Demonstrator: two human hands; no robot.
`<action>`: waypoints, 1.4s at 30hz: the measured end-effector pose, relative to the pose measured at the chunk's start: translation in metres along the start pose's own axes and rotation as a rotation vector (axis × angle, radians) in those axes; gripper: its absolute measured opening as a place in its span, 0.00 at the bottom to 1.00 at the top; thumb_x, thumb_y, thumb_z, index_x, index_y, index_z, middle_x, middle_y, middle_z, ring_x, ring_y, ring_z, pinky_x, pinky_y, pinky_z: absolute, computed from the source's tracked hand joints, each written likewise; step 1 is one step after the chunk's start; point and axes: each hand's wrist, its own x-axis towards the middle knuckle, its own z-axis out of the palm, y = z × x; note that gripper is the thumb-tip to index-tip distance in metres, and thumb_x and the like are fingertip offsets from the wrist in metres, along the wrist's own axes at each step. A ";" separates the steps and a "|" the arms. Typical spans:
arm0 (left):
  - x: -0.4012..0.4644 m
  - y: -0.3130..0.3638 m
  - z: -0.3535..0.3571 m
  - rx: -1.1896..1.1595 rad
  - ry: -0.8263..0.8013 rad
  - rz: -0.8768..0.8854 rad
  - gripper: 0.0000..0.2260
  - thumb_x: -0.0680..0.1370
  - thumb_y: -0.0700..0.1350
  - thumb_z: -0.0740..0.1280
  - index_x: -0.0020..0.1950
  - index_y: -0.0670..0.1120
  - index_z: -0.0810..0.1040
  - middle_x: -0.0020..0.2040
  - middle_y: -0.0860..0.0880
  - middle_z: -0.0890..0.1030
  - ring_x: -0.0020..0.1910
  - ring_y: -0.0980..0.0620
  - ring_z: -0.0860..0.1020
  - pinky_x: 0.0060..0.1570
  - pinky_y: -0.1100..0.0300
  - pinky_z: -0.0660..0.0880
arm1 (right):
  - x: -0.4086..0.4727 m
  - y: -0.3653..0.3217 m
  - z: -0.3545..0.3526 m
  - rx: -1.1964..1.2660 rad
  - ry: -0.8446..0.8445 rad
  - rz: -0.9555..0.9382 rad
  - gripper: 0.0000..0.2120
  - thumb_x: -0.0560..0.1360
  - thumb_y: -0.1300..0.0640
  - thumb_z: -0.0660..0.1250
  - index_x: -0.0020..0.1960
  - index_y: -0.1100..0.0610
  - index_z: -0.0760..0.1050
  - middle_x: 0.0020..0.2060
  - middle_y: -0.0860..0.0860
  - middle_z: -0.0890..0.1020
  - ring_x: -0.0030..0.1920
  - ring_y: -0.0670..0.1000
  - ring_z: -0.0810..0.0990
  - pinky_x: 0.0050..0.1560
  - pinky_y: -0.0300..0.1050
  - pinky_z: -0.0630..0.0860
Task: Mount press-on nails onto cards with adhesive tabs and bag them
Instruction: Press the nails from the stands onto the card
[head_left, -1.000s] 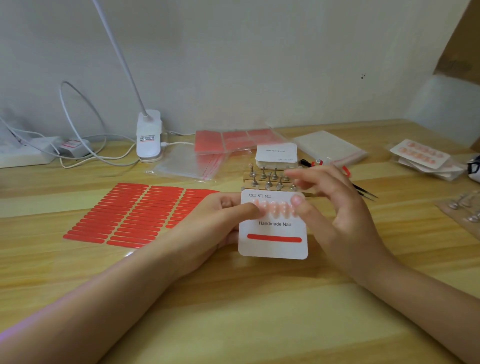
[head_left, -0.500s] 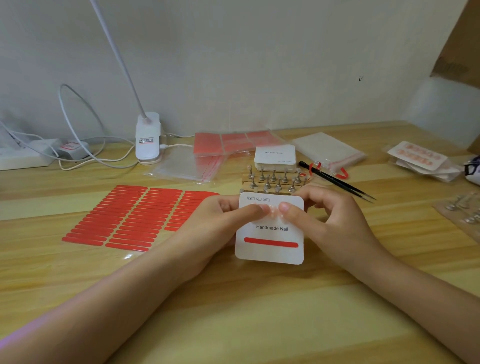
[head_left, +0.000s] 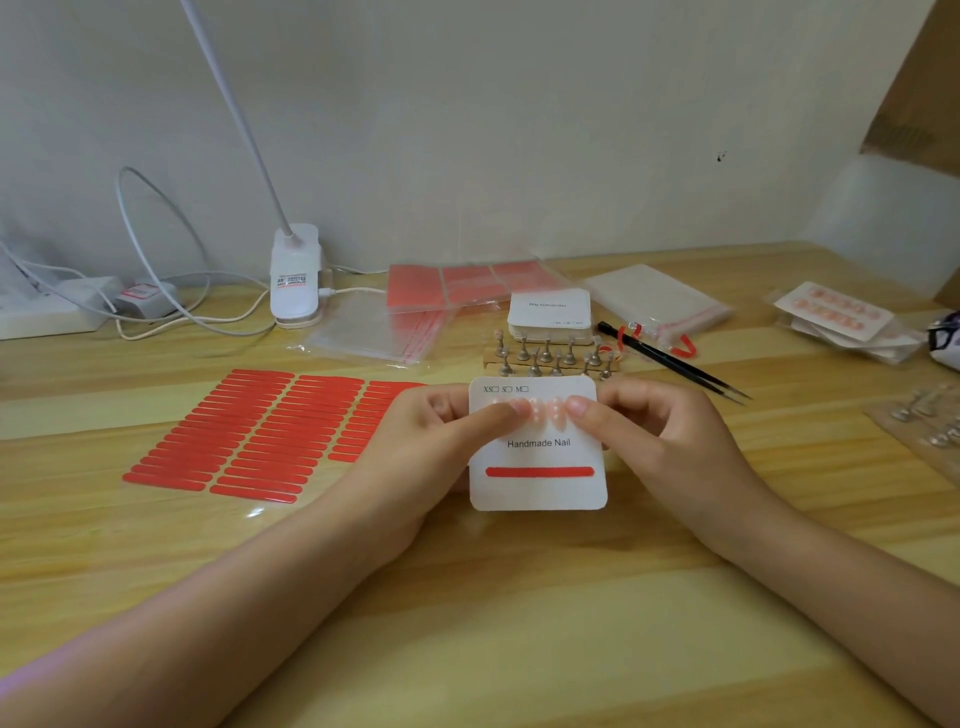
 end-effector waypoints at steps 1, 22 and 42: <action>0.000 0.001 0.000 -0.012 -0.002 -0.006 0.07 0.75 0.40 0.66 0.47 0.38 0.81 0.33 0.45 0.83 0.24 0.54 0.79 0.21 0.66 0.72 | 0.000 -0.001 0.000 0.008 0.000 0.000 0.13 0.71 0.52 0.66 0.30 0.57 0.77 0.30 0.55 0.79 0.35 0.51 0.75 0.39 0.39 0.70; 0.003 -0.003 -0.003 0.119 -0.011 -0.021 0.18 0.62 0.52 0.73 0.46 0.43 0.84 0.44 0.44 0.85 0.43 0.46 0.84 0.41 0.57 0.81 | 0.001 -0.007 0.002 0.051 -0.105 -0.002 0.16 0.62 0.43 0.67 0.44 0.51 0.82 0.43 0.54 0.85 0.47 0.62 0.80 0.51 0.62 0.74; 0.003 -0.003 -0.007 0.064 -0.082 -0.033 0.15 0.71 0.50 0.66 0.47 0.39 0.82 0.42 0.42 0.84 0.35 0.51 0.83 0.28 0.64 0.76 | 0.002 -0.001 -0.003 0.068 -0.041 0.055 0.20 0.64 0.47 0.66 0.40 0.65 0.81 0.40 0.62 0.83 0.46 0.63 0.79 0.49 0.55 0.75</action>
